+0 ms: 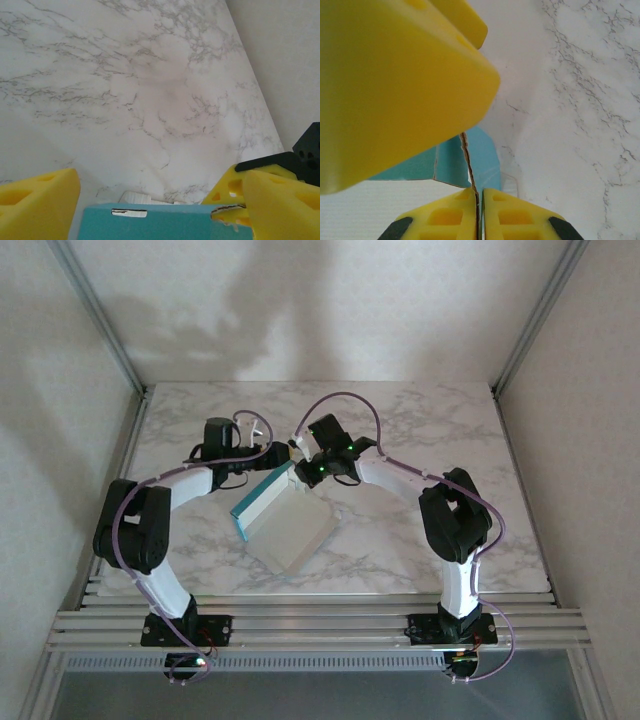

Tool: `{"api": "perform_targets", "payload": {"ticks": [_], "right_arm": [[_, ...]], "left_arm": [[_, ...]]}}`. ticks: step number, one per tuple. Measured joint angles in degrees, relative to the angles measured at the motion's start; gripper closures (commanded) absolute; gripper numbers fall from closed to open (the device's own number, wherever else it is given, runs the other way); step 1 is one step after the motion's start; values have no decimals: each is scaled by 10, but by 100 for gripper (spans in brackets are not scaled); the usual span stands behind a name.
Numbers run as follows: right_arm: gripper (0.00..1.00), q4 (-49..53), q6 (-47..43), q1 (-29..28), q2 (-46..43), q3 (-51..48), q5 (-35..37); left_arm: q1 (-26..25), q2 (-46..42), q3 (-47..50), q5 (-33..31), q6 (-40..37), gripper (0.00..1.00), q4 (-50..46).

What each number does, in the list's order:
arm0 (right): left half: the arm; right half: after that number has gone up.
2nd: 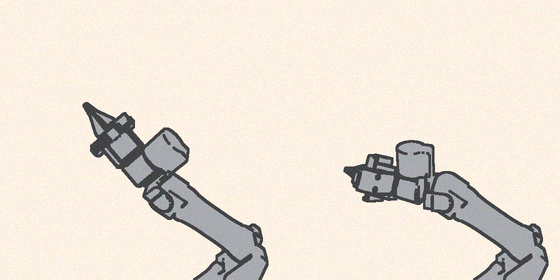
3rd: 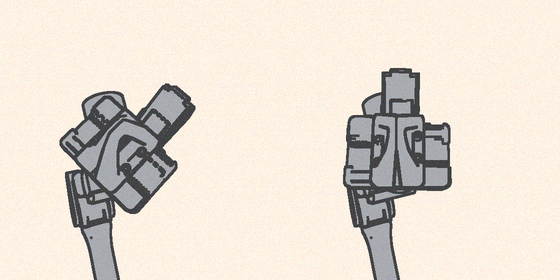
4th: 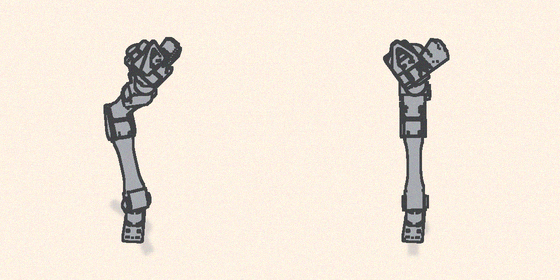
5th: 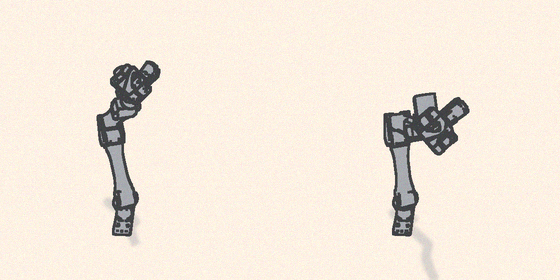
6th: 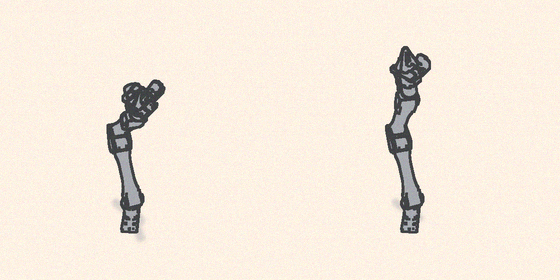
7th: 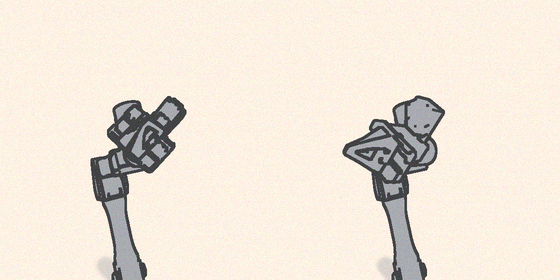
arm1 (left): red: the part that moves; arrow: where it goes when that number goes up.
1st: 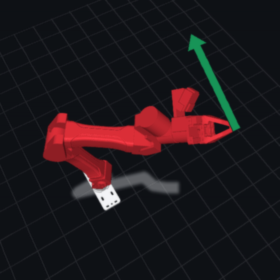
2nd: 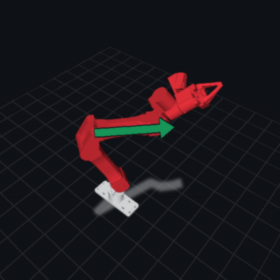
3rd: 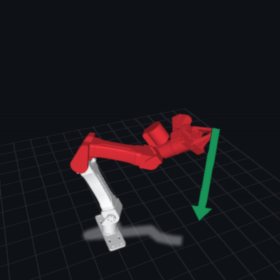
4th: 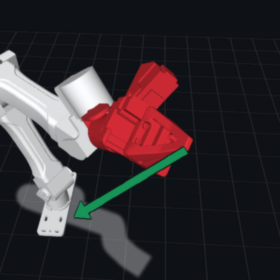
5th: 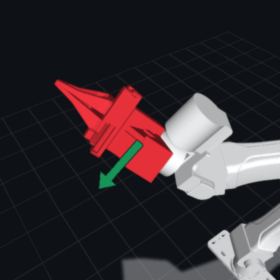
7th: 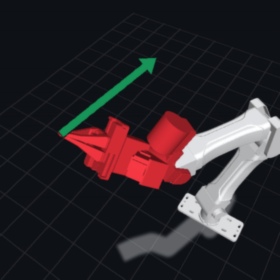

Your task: Fold the paper box

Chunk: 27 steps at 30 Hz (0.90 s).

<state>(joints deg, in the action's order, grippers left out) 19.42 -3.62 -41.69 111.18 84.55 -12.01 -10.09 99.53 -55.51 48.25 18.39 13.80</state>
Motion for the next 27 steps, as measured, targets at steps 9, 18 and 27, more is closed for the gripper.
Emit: {"api": "perform_targets", "payload": {"ticks": [9,18,27], "right_arm": [[89,-1,4,0,1,0,0],[88,-1,13,-1,1,0,0],[85,-1,19,-2,1,0,0]], "left_arm": [[-11,8,-6,-3,-14,16,-30],[-11,21,-25,-16,-19,16,-47],[-15,23,-30,-31,-19,16,-51]]}}
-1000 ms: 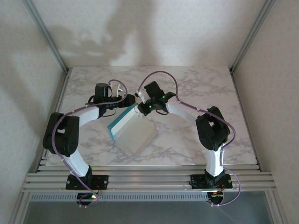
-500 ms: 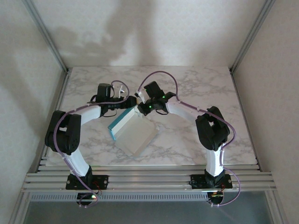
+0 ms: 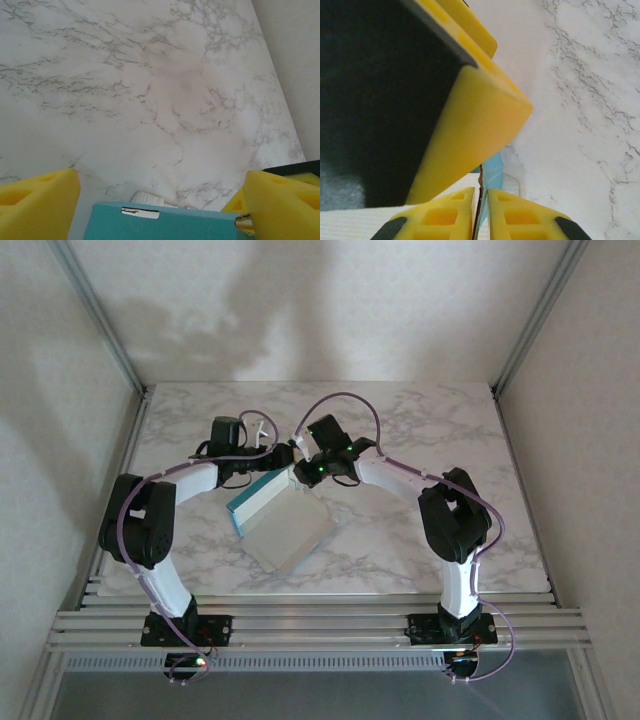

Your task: Fold the paper box

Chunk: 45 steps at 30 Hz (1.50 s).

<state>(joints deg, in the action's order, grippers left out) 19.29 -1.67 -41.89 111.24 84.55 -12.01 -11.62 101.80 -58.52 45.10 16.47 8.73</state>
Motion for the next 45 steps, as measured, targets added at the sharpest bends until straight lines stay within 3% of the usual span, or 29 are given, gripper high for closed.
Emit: {"api": "perform_targets", "payload": {"ticks": [28,38,45], "right_arm": [[72,-30,51,0,-33,-28,-17],[67,-55,93,4,-100,-75,-31],[66,-114,155,47,-134,-148,-52]], "left_arm": [[-7,-29,44,-12,9,16,33],[-7,-32,55,-12,16,16,49],[-7,-32,61,-12,18,16,62]]}}
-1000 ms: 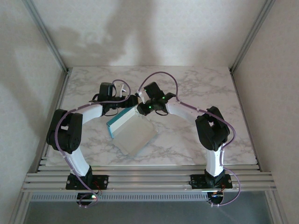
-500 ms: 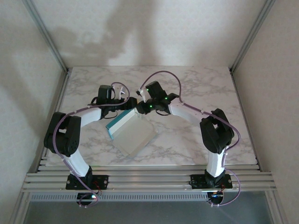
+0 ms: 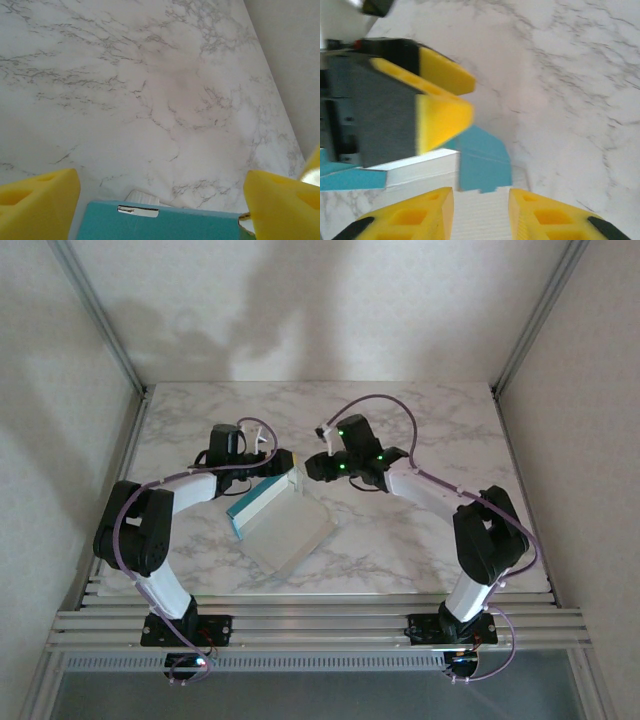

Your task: Fold the paper box

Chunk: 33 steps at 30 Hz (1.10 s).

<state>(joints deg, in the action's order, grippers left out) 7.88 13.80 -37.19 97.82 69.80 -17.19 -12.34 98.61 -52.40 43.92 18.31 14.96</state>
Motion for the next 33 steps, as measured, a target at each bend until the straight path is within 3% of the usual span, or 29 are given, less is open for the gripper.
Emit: {"api": "perform_targets", "payload": {"ticks": [11,33], "right_arm": [[68,-59,21,13,28,-44,3],[66,-87,19,9,85,-34,-71]], "left_arm": [[0,0,0,0,2,16,0],[0,-8,7,0,8,16,-2]]}}
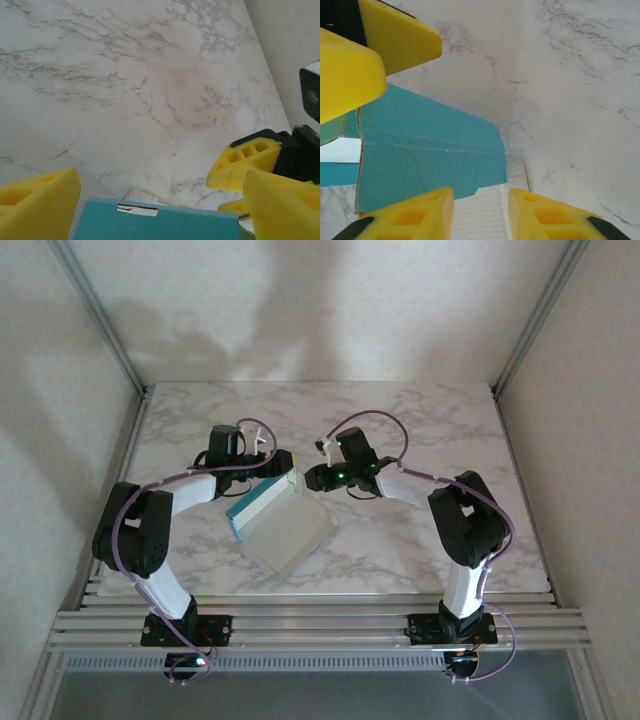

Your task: Fold the paper box

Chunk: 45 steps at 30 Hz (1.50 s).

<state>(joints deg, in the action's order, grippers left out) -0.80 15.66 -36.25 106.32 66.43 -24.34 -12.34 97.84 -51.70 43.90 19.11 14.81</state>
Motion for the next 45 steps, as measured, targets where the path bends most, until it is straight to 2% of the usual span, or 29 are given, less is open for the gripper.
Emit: {"api": "perform_targets", "payload": {"ticks": [18,29,37,45], "right_arm": [[63,17,-31,-26,20,42,-12],[66,-7,-35,-43,24,43,10],[67,-56,-41,-59,27,26,57],[67,-95,-40,-87,39,21,129]], "left_arm": [[0,-2,5,1,11,16,4],[4,-2,8,31,21,19,1],[12,10,0,51,21,20,-7],[24,47,-54,86,17,21,-56]]}}
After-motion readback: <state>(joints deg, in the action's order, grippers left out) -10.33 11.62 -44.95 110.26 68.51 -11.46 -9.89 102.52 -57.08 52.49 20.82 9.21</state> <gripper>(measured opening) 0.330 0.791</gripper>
